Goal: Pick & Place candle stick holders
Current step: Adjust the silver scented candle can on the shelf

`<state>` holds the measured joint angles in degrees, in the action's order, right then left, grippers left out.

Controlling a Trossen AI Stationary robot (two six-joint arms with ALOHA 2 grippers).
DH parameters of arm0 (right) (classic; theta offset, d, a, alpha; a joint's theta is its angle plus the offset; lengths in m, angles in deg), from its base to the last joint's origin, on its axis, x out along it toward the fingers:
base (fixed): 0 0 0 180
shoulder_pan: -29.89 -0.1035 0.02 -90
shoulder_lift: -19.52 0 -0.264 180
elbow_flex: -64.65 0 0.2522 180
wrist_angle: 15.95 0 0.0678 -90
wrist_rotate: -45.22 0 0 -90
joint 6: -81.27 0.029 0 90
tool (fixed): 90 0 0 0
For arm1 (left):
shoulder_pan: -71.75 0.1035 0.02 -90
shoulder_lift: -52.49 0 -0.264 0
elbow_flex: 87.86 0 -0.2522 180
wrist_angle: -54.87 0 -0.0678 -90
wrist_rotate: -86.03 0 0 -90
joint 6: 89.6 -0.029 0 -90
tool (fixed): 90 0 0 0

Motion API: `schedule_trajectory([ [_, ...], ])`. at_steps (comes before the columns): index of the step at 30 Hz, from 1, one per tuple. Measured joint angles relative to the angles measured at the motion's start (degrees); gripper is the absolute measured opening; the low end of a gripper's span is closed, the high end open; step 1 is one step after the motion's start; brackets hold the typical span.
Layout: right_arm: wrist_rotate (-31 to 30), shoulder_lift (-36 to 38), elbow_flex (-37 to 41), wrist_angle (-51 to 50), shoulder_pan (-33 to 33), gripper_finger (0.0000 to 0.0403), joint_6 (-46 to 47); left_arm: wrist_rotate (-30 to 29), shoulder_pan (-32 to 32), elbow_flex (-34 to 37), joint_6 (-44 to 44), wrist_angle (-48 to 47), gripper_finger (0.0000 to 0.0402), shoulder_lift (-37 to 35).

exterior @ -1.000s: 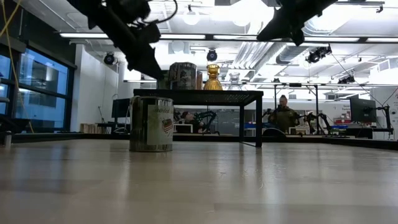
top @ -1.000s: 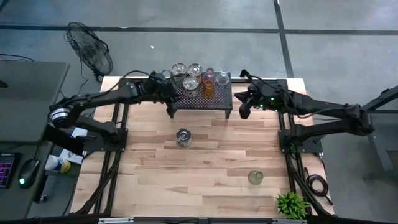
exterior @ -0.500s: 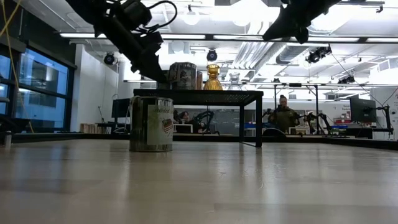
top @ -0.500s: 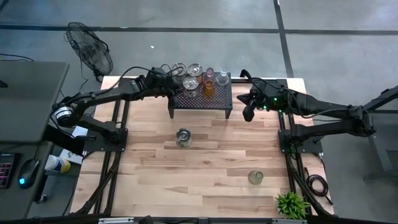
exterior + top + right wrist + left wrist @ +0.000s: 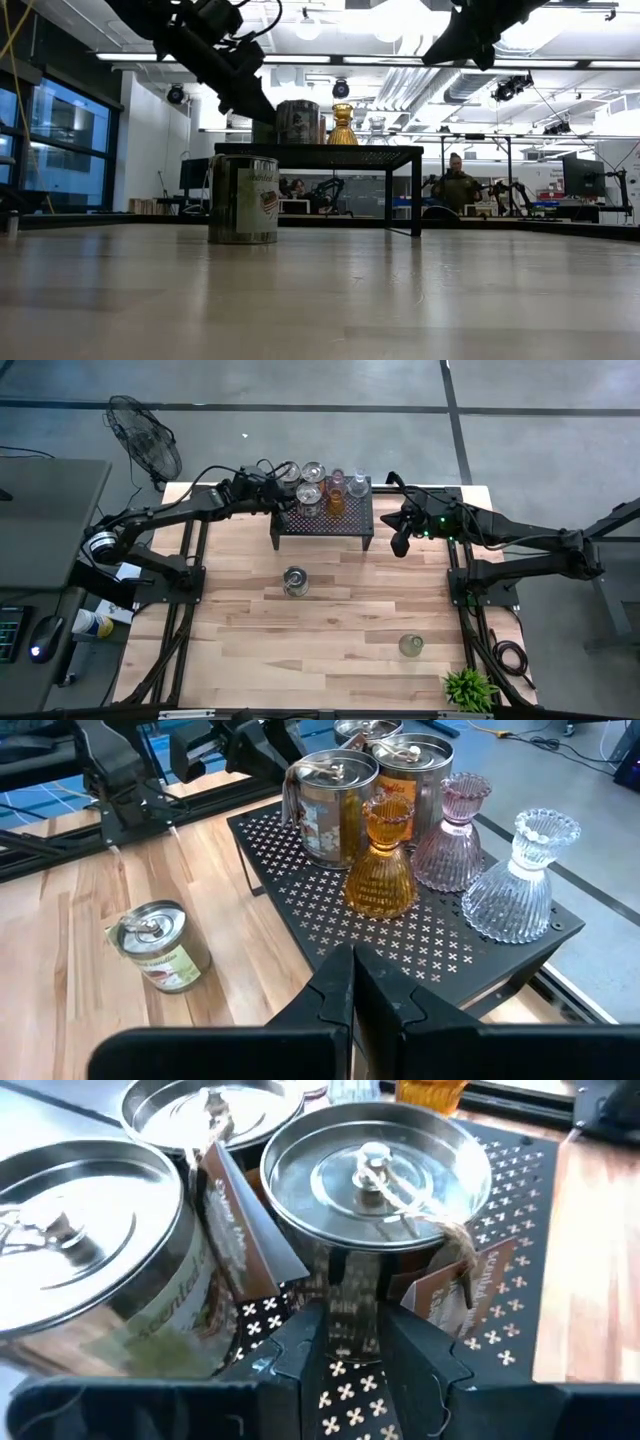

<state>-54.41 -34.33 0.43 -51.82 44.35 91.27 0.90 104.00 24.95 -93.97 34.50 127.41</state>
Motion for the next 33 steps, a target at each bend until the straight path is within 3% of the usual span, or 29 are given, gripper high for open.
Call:
schedule_trajectory([
  [33, 0.4, 0.0, 0.0, -1.1, 0.0, 0.0, 0.0, 2.2, -0.4, -0.5, 3.4, 3.0, 0.0092, 3.1],
])
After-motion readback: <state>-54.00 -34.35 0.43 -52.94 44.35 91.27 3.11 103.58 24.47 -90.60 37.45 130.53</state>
